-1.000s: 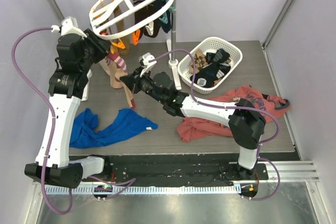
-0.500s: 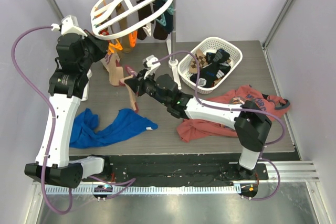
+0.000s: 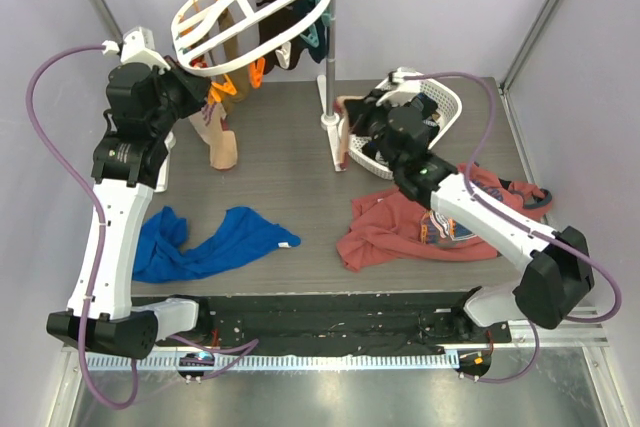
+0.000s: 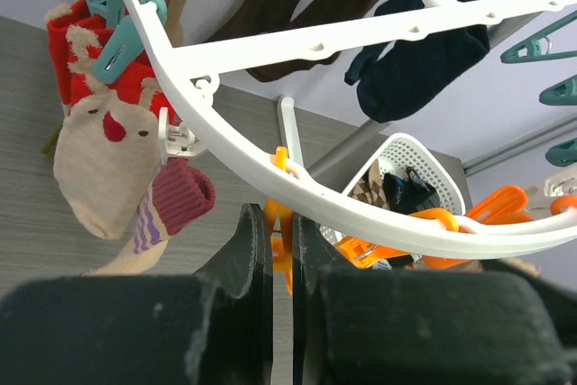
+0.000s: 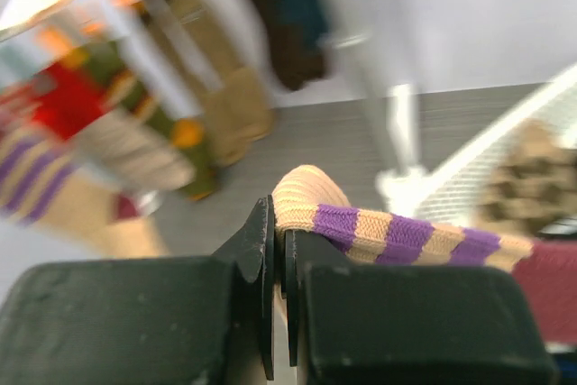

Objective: Remove the socks clipped to the hanger

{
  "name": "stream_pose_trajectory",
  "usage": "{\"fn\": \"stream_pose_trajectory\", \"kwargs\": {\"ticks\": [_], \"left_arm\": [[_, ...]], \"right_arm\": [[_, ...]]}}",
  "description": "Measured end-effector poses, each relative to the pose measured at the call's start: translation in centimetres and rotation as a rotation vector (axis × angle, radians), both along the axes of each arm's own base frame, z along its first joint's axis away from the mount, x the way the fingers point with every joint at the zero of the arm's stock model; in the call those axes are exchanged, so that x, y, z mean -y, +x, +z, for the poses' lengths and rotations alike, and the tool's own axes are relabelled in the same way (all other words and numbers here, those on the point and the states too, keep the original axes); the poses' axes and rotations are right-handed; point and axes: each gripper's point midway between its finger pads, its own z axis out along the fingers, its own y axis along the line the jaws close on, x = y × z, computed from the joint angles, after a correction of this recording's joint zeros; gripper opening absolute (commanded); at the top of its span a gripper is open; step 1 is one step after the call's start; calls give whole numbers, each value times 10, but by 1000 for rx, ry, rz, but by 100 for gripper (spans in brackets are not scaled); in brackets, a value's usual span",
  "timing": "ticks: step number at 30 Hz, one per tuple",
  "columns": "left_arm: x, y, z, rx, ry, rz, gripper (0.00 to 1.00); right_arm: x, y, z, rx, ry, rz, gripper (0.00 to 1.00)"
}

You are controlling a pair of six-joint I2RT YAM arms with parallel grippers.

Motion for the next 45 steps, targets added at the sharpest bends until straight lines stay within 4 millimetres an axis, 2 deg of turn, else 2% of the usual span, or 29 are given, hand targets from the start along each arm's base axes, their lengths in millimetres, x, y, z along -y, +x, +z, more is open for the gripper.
{"fn": "stream_pose_trajectory", "kwargs": {"ticks": [4,7,8,10,11,14,16,19,21,27,29,32,36,38,42,45], "left_arm": [[2,-2,2,9,7,-18,2],[5,-4,4,17,14,-38,4],[6,-4,5,19,14,-45,4],[8,-4,5,20,14,-57,5],[9,-4,4,19,15,-63,6],[12,-5,4,20,15,-84,6],[15,-6,5,23,15,-98,7],[17,-7,5,26,21,-113,7],[17,-7,5,27,25,-117,7],[19,-7,5,28,25,-131,8],[20,-8,5,28,24,-137,8],[22,-8,5,28,22,-145,7],[23,-9,5,27,21,-151,8],[23,-9,5,27,22,-151,8],[22,-9,5,28,26,-151,8],[22,-10,6,30,25,-151,8]], "right_arm": [[68,42,-18,-51,-25,-168,4],[108,71,-47,-114,-51,-252,7],[121,81,-60,-147,-63,-277,16],[140,97,-85,-204,-79,-317,25],[147,105,-98,-228,-84,-330,33],[165,126,-138,-307,-112,-341,41],[168,140,-158,-358,-135,-334,47],[163,157,-161,-384,-144,-310,56],[158,158,-153,-384,-136,-289,57],[146,148,-105,-306,-85,-240,62],[148,144,-95,-298,-85,-253,62],[154,140,-94,-327,-104,-292,62],[164,135,-112,-415,-161,-335,62],[164,139,-120,-450,-190,-333,61],[164,143,-148,-554,-256,-326,60],[167,133,-168,-638,-299,-321,60]]}}
